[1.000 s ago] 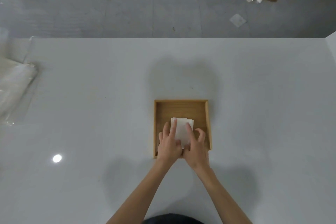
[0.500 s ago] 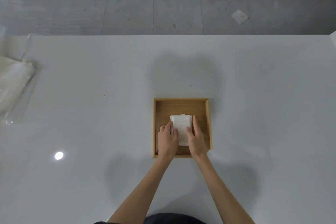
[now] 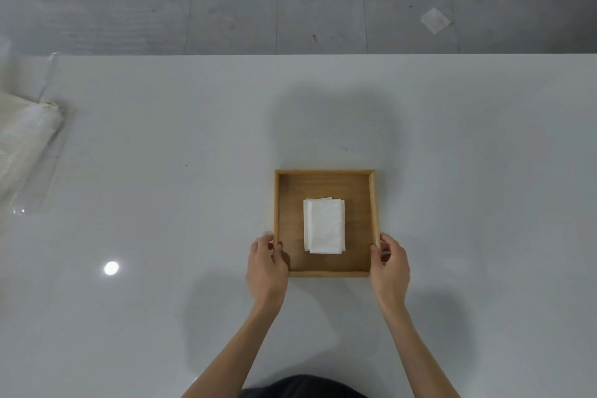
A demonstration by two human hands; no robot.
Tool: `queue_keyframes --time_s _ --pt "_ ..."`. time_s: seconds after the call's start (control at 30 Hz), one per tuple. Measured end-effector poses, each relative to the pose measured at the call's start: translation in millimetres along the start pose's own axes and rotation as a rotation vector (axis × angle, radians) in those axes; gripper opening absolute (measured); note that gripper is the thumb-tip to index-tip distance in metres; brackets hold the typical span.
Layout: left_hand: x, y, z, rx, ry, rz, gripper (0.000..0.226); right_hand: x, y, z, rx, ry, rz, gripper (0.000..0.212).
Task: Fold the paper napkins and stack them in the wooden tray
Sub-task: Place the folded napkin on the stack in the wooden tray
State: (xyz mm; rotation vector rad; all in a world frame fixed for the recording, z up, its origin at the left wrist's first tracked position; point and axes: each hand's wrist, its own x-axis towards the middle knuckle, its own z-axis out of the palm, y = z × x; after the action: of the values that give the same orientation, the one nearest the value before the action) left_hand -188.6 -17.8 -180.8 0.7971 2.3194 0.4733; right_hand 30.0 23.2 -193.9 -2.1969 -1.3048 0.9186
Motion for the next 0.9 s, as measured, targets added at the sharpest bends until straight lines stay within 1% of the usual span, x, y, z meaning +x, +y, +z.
queue_keyframes --time_s 0.2,0.3,0.4,0.5,0.6,0.73,0.83,0.9 --pt "27.3 23.9 5.4 -0.023 0.004 0.047 0.028 36.1 -22.5 2.7 0.013 -0.006 0.025 0.028" --pt "29.4 27.7 6.1 -0.032 0.005 0.066 0.028 39.6 -26.0 4.4 0.027 -0.004 0.048 0.028" --pt "30.0 20.5 4.9 -0.044 -0.035 0.085 0.028 37.3 -27.7 9.5 0.007 -0.006 0.079 0.030" --pt "31.7 19.3 -6.0 -0.064 -0.104 0.132 0.030 40.5 -27.1 2.1 -0.030 -0.084 0.088 0.034" --pt "28.8 29.1 -30.3 -0.004 -0.105 0.250 0.036 44.5 -30.2 -16.0 -0.089 -0.181 0.013 0.041" --pt "16.2 56.3 -70.1 0.076 -0.020 0.441 0.039 41.1 -54.2 -49.7 -0.151 -0.169 -0.164 0.053" --pt "3.2 84.0 -98.1 0.164 0.084 0.599 0.043 30.8 -87.2 -81.0 -0.228 -0.079 -0.425 0.060" --pt "-5.6 104.5 -116.1 0.224 0.160 0.685 0.049 24.8 -112.0 -101.1 -0.353 0.004 -0.607 0.067"
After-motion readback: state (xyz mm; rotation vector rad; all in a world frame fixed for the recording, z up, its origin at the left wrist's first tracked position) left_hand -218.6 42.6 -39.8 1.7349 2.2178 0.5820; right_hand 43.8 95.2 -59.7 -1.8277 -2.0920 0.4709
